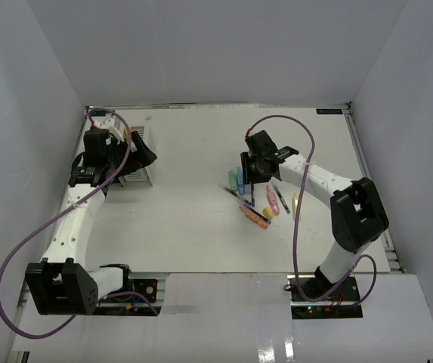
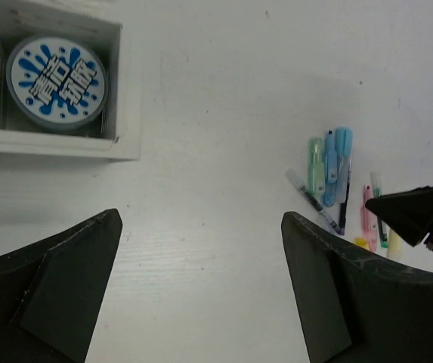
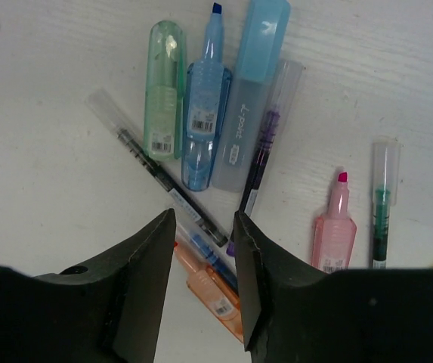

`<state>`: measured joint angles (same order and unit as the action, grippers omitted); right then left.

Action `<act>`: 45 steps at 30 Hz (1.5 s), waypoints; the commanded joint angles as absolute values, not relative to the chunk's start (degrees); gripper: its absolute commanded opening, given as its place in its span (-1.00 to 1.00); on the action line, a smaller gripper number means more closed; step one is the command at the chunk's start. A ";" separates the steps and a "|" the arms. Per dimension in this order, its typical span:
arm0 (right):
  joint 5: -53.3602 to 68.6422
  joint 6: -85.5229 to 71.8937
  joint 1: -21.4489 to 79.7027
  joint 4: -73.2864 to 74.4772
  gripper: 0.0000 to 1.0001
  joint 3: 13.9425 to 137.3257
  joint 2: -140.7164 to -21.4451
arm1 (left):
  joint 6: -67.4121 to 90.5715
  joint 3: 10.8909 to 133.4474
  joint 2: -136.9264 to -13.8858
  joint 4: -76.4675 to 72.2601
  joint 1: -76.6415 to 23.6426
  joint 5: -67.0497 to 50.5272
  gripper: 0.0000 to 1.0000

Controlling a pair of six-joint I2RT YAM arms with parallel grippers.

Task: Sort the stationery into containers
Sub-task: Pick up the pen from the center of the board.

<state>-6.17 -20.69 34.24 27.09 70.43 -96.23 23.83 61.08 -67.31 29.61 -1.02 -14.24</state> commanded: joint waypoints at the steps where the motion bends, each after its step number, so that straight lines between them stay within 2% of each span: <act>1: -7.91 -22.32 33.58 27.42 -0.15 74.88 -99.13 | 23.20 59.07 -63.99 32.69 -1.58 -15.64 0.96; 13: -9.84 -24.26 33.14 27.95 -0.16 77.70 -107.14 | 23.47 59.77 -65.39 32.61 -4.13 -16.44 0.96; 18: -9.67 -24.87 33.13 27.95 -0.29 77.70 -108.89 | 23.38 59.76 -65.92 32.69 -5.10 -16.17 0.96; 30: -10.46 -25.75 32.96 27.95 -0.30 77.96 -112.41 | 23.12 59.85 -66.18 32.70 -6.15 -16.00 0.96; 38: -12.74 -26.19 32.61 28.04 -0.07 77.78 -113.73 | 23.29 60.12 -66.27 32.61 -6.33 -16.35 0.96; 41: -13.36 -26.10 32.61 28.04 -0.05 78.05 -113.91 | 23.29 60.12 -66.53 32.70 -6.42 -16.44 0.96; 42: -13.27 -25.84 32.61 28.04 -0.06 78.05 -114.08 | 23.47 60.29 -66.71 32.70 -6.42 -16.61 0.96; 45: -13.45 -25.23 32.52 28.04 -0.27 78.49 -114.08 | 23.82 60.55 -66.88 32.70 -6.42 -17.22 0.96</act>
